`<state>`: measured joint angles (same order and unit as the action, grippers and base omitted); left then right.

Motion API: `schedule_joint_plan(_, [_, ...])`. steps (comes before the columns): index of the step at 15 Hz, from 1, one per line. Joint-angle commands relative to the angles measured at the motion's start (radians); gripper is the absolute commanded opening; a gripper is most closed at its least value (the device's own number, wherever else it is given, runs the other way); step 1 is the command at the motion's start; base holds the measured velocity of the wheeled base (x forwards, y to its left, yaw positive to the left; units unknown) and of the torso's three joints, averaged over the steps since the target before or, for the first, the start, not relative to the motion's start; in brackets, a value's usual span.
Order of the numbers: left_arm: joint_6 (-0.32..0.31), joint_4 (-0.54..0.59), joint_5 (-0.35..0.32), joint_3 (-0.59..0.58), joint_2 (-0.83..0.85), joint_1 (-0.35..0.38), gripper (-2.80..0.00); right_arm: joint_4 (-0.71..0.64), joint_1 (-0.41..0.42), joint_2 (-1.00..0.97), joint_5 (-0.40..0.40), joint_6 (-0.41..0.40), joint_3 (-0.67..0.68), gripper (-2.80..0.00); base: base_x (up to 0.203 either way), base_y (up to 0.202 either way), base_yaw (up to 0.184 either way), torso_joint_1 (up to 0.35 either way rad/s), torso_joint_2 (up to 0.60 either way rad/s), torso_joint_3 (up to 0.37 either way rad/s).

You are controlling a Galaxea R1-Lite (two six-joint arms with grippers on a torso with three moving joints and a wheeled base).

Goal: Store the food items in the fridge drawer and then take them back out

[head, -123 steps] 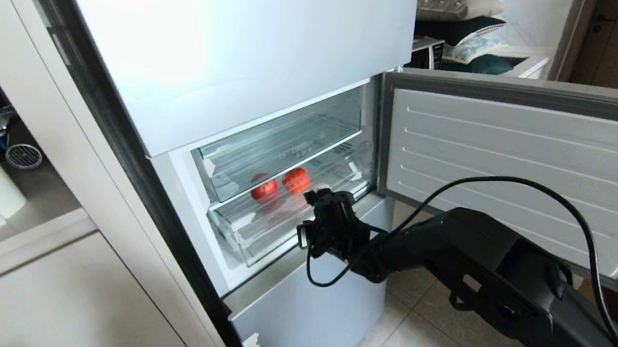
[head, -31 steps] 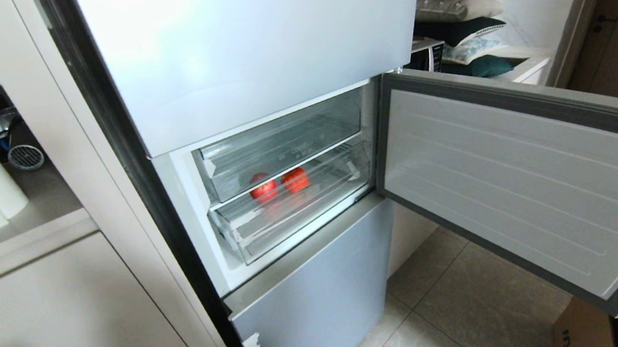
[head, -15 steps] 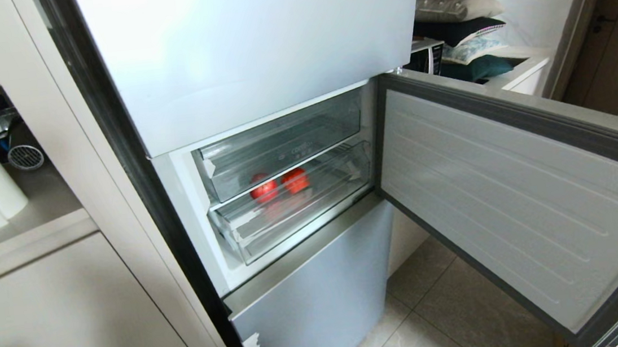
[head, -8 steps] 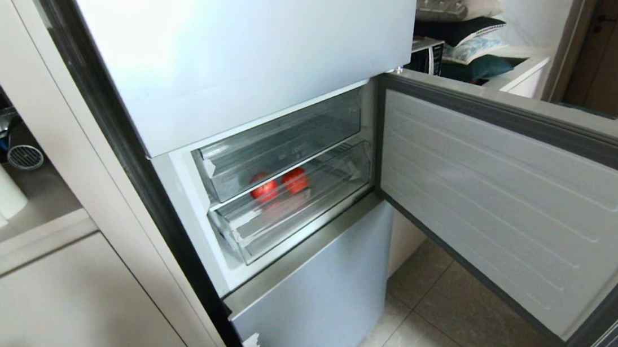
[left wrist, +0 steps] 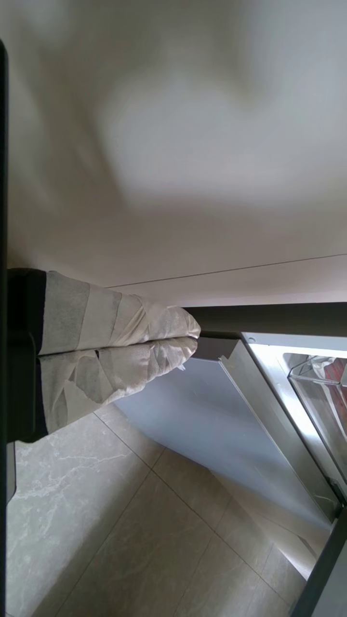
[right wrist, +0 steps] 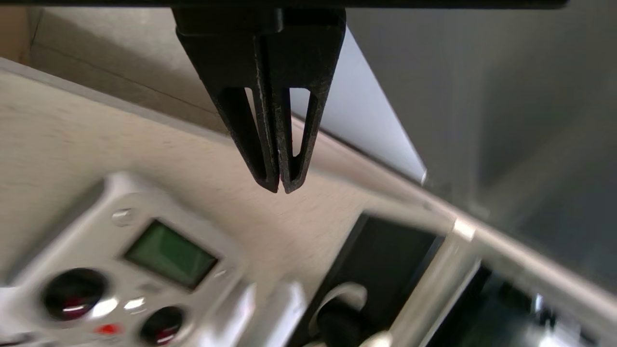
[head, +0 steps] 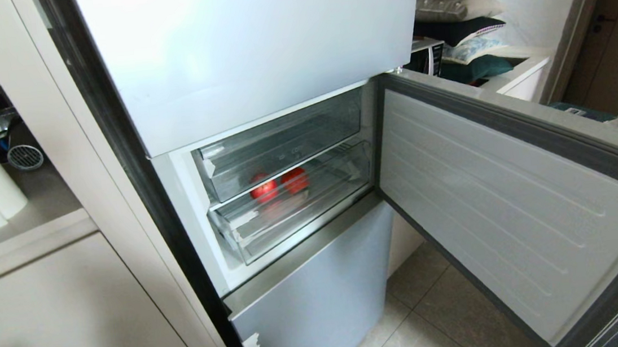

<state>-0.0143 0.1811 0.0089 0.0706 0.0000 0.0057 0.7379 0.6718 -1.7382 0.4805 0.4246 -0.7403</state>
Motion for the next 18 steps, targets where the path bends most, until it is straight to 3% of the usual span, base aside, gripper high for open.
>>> schedule_joint_plan(1, [0.000, 0.001, 0.000, 0.000, 0.002, 0.000, -2.80, 0.005, -0.066, 0.023, -0.023, -0.049, 0.019, -2.80, 0.000, 0.000, 0.000, 0.000, 0.00, 0.000])
schedule_joint_plan(6, [0.000, 0.001, 0.000, 0.000, 0.002, 0.000, -2.80, 0.007, -0.254, 0.042, -0.103, -0.058, 0.050, -2.80, 0.000, 0.000, 0.000, 0.000, 0.00, 0.000])
schedule_joint_plan(10, [-0.001, 0.001, 0.000, 0.000, 0.002, 0.000, -2.80, 0.014, -0.522, 0.055, -0.316, -0.092, 0.084, -2.80, 0.000, 0.000, 0.000, 0.000, 0.00, 0.000])
schedule_joint_plan(15, [-0.001, 0.000, 0.000, 0.000, 0.002, 0.000, -2.80, 0.018, -0.842, 0.110, -0.397, -0.107, 0.121, -2.80, 0.000, 0.000, 0.000, 0.000, 0.00, 0.000])
schedule_joint_plan(18, [-0.001, 0.001, 0.000, 0.000, 0.002, 0.000, -2.80, 0.018, -1.022, 0.101, -0.509, -0.110, 0.088, -2.80, 0.000, 0.000, 0.000, 0.000, 0.00, 0.000])
